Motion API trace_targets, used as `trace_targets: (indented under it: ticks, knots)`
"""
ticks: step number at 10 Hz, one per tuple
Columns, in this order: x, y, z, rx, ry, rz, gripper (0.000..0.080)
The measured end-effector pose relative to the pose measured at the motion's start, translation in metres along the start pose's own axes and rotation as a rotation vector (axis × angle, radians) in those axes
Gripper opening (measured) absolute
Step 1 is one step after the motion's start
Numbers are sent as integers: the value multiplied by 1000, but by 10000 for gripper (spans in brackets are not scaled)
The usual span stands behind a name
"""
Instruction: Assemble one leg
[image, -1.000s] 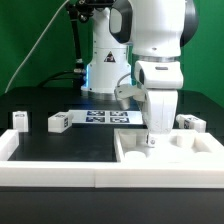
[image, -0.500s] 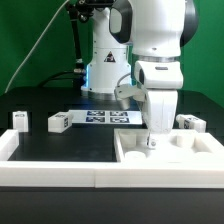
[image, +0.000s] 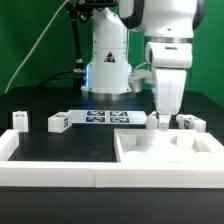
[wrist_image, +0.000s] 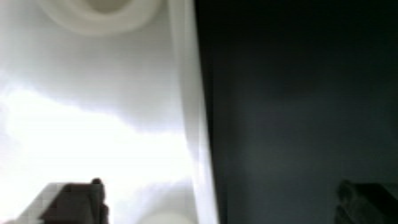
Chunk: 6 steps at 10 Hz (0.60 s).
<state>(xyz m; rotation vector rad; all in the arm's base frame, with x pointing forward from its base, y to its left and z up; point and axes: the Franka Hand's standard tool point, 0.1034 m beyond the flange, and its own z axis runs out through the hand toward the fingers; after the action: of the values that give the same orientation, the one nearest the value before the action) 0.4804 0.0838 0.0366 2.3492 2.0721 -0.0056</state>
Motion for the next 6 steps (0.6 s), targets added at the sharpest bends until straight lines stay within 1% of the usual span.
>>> trace_targets:
  ticks: [2, 4, 5, 6]
  knots:
    - [-4, 0, 2, 3, -1, 17, 649]
    - [-2, -1, 2, 5, 0, 143, 649]
    - [2, -1, 0, -13, 16, 266, 649]
    - [10, -9, -6, -43, 50, 410, 649]
